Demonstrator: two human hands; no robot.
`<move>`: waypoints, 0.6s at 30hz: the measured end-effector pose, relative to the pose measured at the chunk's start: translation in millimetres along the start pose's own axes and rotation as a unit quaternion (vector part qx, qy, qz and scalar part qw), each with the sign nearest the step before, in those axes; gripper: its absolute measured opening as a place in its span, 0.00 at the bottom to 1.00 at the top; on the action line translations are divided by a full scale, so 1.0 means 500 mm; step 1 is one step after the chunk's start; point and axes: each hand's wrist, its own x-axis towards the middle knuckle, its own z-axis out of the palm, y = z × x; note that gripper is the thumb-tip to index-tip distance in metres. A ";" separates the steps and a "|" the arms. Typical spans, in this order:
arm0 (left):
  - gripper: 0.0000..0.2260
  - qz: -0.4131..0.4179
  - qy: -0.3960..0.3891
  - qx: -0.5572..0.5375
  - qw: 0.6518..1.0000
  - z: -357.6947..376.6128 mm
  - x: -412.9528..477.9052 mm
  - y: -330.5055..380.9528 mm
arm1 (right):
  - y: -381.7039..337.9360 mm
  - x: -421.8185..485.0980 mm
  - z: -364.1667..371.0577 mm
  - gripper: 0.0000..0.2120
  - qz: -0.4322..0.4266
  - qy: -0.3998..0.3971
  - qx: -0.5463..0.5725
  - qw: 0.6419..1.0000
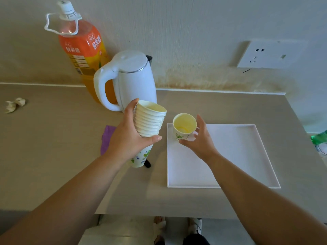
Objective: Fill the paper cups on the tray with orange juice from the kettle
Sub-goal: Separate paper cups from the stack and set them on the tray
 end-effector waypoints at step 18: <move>0.49 0.005 -0.032 0.030 0.999 -0.001 -0.025 0.009 | -0.033 -0.027 -0.015 0.28 -0.014 0.114 -0.060 0.992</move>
